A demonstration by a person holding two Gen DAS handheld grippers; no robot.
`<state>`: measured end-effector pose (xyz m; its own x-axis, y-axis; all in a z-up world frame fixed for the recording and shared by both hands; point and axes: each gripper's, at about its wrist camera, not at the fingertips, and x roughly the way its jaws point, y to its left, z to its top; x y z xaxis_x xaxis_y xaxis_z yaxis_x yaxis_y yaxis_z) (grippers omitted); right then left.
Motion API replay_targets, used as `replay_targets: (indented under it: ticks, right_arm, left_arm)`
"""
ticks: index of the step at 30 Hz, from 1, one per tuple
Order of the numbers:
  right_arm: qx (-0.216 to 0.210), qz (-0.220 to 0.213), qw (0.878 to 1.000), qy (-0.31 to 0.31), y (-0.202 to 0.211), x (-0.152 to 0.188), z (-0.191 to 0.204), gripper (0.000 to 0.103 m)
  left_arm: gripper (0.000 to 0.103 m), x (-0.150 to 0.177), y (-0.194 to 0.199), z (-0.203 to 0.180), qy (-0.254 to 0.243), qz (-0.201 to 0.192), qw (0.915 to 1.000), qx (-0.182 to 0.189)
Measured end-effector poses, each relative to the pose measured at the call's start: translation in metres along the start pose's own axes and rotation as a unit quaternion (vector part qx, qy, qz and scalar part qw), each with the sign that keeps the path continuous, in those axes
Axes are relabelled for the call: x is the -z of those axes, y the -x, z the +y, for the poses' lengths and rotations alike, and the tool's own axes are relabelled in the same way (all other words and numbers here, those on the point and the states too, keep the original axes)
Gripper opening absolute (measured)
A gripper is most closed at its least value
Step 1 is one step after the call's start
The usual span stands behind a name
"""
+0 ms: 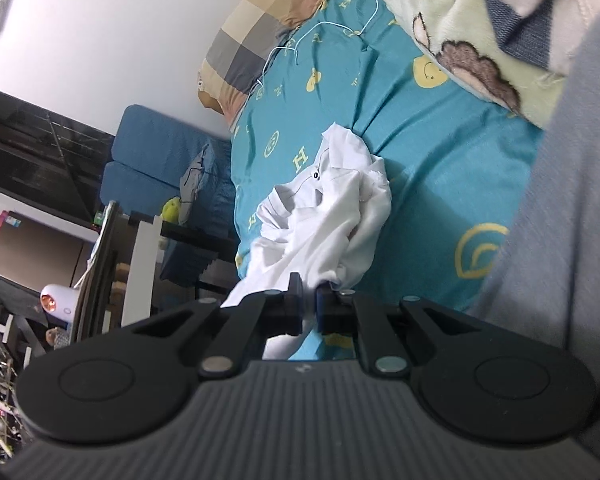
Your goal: Fold clothes
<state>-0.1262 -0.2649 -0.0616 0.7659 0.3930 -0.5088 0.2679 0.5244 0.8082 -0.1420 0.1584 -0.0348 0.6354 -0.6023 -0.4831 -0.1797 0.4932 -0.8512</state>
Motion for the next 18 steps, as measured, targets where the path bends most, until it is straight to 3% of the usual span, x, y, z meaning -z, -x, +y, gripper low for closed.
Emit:
replay_targets:
  ticks: [8,18]
  right_arm:
    - [-0.005,-0.004,1.0,-0.001,-0.023,-0.029,0.019,0.009]
    - [0.017,0.0,1.0,-0.022,-0.117,-0.116,0.044,0.009]
  left_arm:
    - [0.009,-0.031,-0.027,-0.02,0.008,-0.01,0.9999,0.009]
    - [0.01,-0.116,-0.132,-0.061,0.001,-0.014,0.9996,-0.025]
